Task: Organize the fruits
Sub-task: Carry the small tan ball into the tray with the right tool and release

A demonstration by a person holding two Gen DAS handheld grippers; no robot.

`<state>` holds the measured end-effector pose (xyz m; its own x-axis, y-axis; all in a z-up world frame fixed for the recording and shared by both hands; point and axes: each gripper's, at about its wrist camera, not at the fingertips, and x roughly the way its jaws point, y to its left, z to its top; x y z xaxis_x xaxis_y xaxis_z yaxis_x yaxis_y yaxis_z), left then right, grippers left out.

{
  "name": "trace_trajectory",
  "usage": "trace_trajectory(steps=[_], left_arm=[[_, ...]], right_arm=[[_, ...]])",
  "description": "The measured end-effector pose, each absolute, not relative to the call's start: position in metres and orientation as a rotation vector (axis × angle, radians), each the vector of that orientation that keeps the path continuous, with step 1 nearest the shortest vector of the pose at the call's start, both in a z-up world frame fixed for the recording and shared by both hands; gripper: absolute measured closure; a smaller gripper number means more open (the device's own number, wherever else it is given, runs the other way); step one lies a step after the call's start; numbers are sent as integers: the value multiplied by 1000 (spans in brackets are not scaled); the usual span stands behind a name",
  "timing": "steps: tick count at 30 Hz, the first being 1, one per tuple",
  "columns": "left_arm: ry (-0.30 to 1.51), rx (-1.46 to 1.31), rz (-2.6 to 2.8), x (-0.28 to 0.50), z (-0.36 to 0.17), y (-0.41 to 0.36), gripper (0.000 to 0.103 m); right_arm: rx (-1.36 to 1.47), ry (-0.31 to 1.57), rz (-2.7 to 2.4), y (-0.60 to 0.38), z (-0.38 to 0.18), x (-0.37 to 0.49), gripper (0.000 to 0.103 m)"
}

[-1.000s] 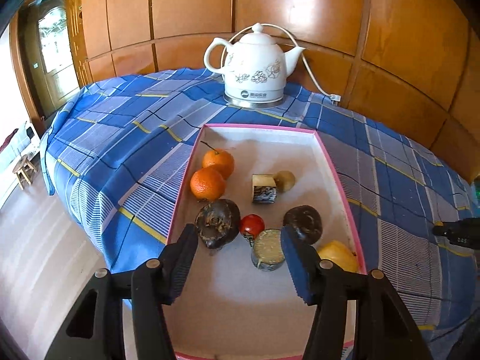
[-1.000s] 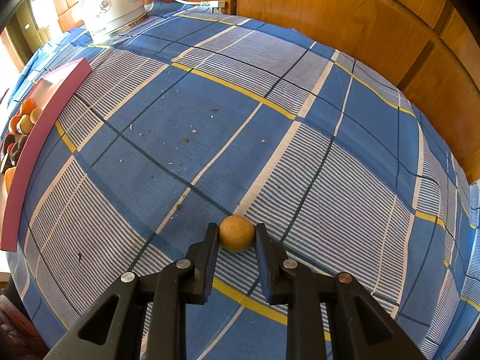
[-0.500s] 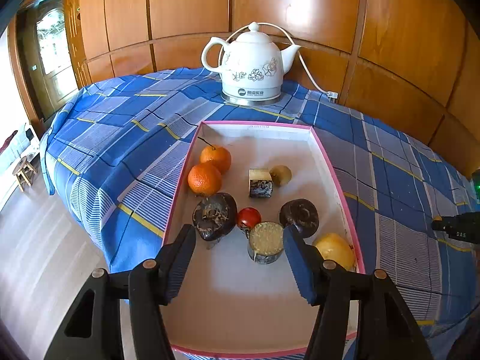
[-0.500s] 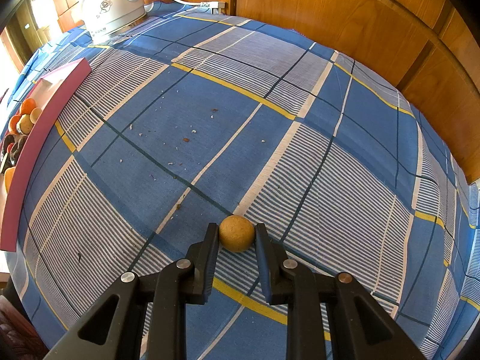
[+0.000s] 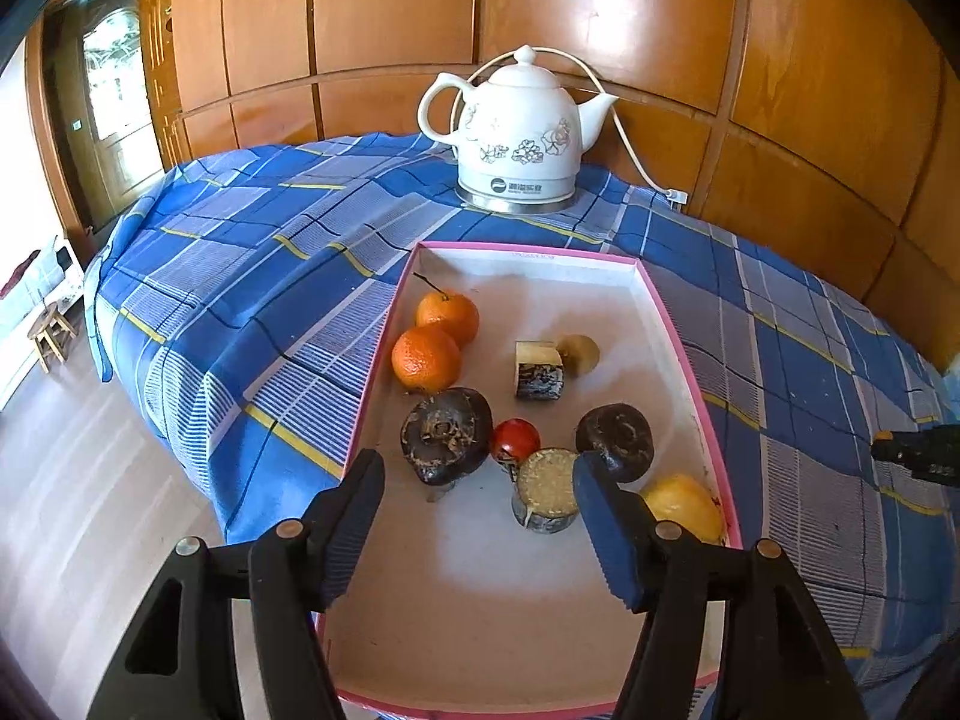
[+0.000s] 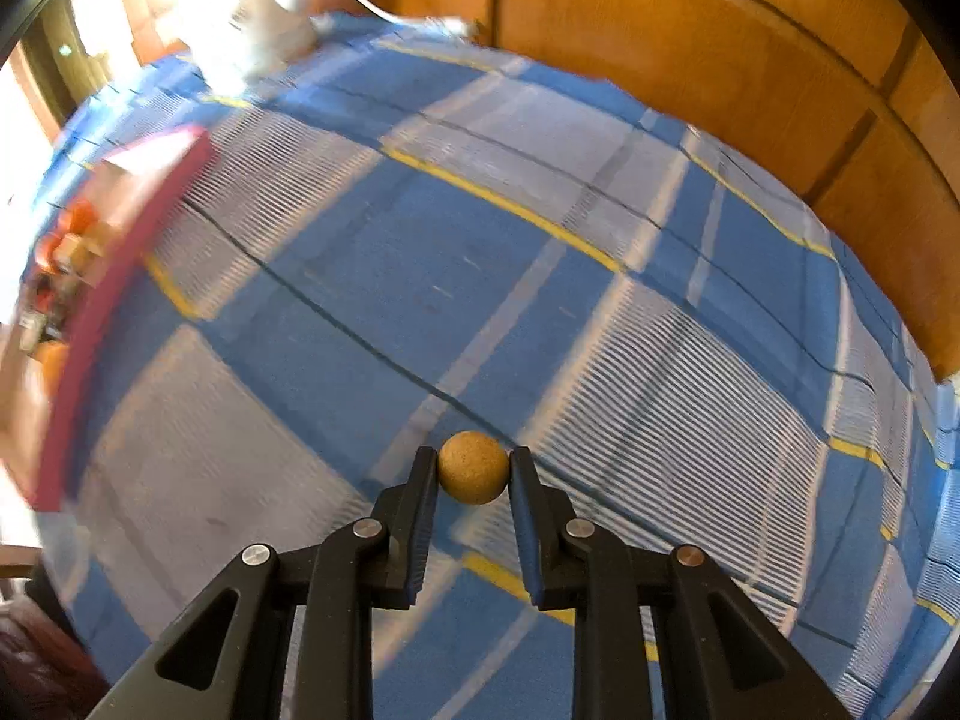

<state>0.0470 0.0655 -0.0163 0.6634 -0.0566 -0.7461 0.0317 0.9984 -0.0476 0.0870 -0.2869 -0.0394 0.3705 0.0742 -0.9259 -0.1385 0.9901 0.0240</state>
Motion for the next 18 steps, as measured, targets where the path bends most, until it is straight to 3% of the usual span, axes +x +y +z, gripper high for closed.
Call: trace_trajectory(steps=[12,18], left_arm=[[828,-76,9,49,-14,90,37],[839,-92,21,51,-17,97,37]], right_arm=[[-1,982,481,-151,17,98,79],[-12,978,535,-93,8,118,79]])
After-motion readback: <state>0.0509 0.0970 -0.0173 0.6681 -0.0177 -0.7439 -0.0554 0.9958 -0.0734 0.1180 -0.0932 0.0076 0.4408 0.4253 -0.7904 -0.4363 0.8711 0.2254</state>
